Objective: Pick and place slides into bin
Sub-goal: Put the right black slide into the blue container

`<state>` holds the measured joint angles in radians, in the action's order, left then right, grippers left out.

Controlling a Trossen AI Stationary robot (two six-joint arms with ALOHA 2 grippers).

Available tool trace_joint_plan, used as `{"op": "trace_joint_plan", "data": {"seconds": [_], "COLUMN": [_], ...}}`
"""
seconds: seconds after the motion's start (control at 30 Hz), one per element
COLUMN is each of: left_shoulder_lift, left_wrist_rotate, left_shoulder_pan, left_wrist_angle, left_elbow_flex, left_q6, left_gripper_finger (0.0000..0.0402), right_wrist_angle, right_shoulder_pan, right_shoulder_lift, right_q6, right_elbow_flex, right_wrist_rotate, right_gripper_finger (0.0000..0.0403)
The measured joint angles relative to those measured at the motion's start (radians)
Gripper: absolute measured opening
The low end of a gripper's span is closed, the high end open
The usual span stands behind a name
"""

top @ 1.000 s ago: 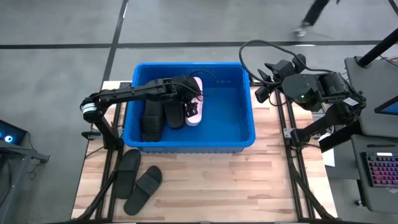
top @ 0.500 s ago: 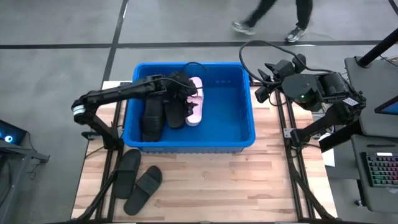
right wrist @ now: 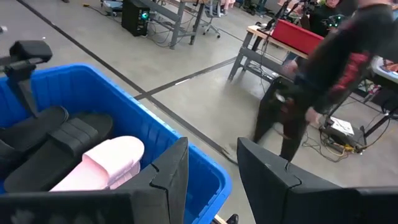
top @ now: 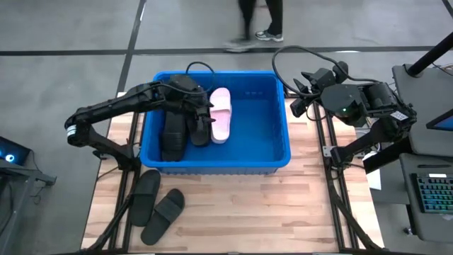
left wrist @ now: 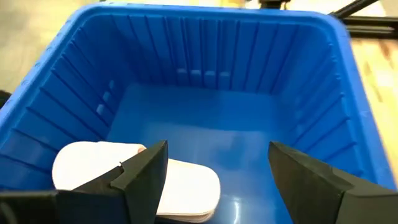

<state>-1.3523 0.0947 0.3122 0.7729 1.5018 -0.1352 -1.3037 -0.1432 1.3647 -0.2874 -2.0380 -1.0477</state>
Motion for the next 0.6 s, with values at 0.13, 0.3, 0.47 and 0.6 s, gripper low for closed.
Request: {"op": "trace_joint_plan", "data": {"seconds": [0.13, 0.3, 0.47, 0.6], "left_shoulder_lift": [0.023, 0.038, 0.038, 0.038], "left_wrist_rotate": [0.036, 0.037, 0.039, 0.043], "left_shoulder_pan": [0.000, 0.000, 0.000, -0.001], "left_wrist_angle": [0.057, 0.208, 0.385, 0.465], "left_elbow_flex": [-0.006, -0.026, -0.038, -0.038], "left_q6": [0.001, 0.044, 0.054, 0.059], "left_gripper_finger": [0.0261, 0.0261, 0.0261, 0.0261], "right_wrist_angle": [0.000, 0.000, 0.000, 0.000], "right_shoulder_pan": [0.000, 0.000, 0.000, 0.000], "right_shoulder_lift": [0.000, 0.000, 0.000, 0.000], "right_q6": [0.000, 0.000, 0.000, 0.000], "right_elbow_flex": [0.000, 0.000, 0.001, 0.014], "right_wrist_rotate": [0.000, 0.000, 0.000, 0.000], "right_gripper_finger": [0.0127, 0.0127, 0.0127, 0.0127]}}
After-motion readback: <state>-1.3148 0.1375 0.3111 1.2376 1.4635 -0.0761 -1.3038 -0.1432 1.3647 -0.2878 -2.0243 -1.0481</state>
